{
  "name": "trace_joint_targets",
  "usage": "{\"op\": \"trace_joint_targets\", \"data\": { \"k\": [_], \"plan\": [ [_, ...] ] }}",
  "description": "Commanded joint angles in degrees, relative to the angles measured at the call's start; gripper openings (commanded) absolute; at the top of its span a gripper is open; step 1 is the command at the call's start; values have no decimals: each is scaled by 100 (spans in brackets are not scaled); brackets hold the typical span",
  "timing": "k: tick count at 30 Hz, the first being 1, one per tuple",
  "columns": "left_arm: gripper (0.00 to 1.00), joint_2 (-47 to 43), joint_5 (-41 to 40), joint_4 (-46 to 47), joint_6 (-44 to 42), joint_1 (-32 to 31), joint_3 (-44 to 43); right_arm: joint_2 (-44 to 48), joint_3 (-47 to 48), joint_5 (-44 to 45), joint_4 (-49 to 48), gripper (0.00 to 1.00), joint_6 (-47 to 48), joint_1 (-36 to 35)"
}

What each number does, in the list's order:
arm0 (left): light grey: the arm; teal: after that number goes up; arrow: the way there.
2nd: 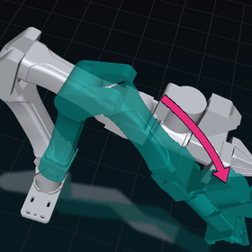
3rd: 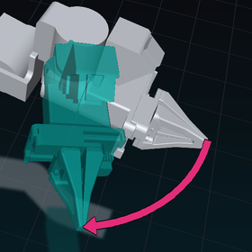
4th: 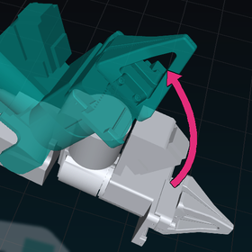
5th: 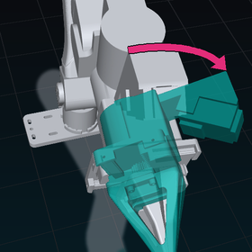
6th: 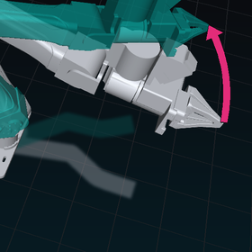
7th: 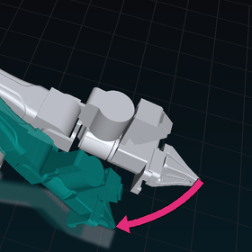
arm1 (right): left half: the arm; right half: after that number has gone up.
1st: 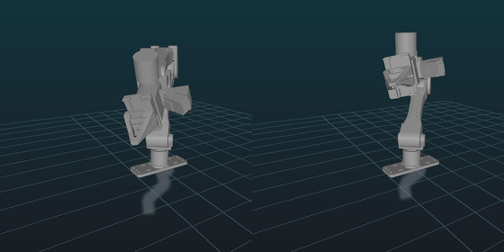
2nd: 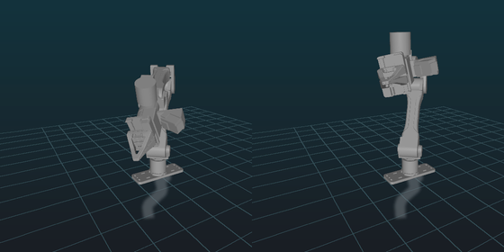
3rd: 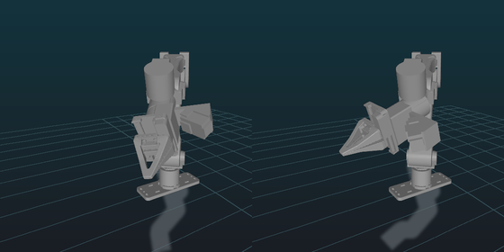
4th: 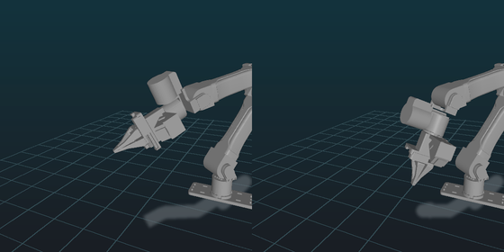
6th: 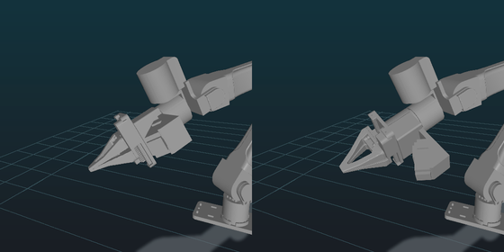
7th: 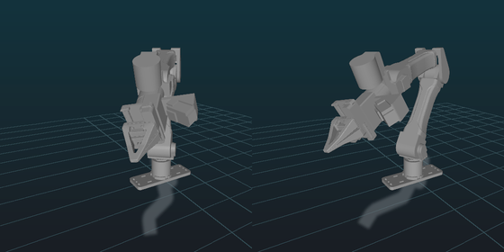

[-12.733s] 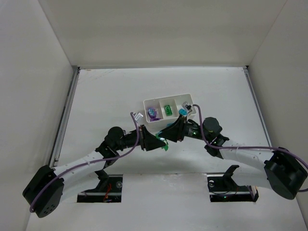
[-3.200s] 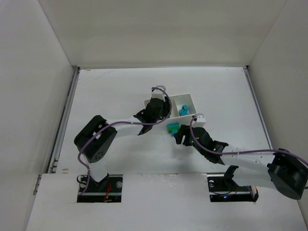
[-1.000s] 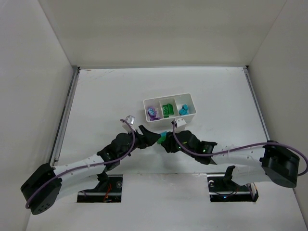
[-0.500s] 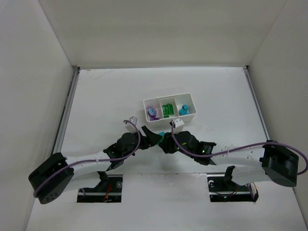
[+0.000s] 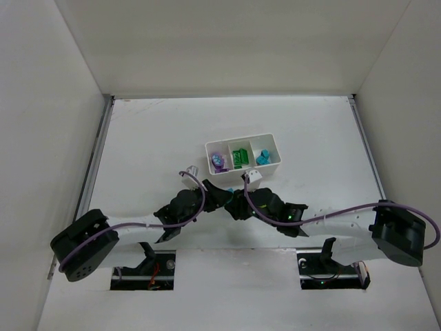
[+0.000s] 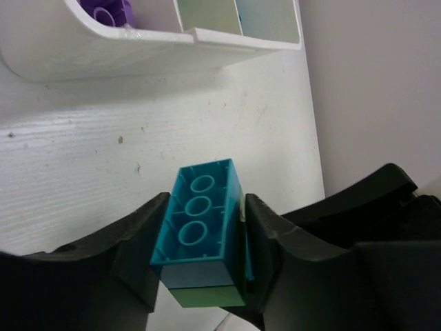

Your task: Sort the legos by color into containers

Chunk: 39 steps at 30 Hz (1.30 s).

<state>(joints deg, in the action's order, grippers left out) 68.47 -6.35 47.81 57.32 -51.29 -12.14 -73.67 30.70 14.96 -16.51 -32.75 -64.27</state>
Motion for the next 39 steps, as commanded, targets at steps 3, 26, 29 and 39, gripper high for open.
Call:
{"op": "trace_joint_targets", "data": {
  "k": [3, 26, 29, 39],
  "plan": [
    [32, 44, -94, 668, 157, -52, -43, 28, 86, -63, -432, 41, 6, -72],
    [21, -2030, -279, -861, -520, 765, 265, 1795, -205, 331, 289, 41, -135, 1148],
    [21, -2039, -305, -966, -573, 774, 186, 1699, 128, 428, 438, 41, -205, 1570],
    [22, -2030, -297, -1098, -784, 853, 89, 1145, 692, 780, 298, 42, -82, 2388]
  ]
}}
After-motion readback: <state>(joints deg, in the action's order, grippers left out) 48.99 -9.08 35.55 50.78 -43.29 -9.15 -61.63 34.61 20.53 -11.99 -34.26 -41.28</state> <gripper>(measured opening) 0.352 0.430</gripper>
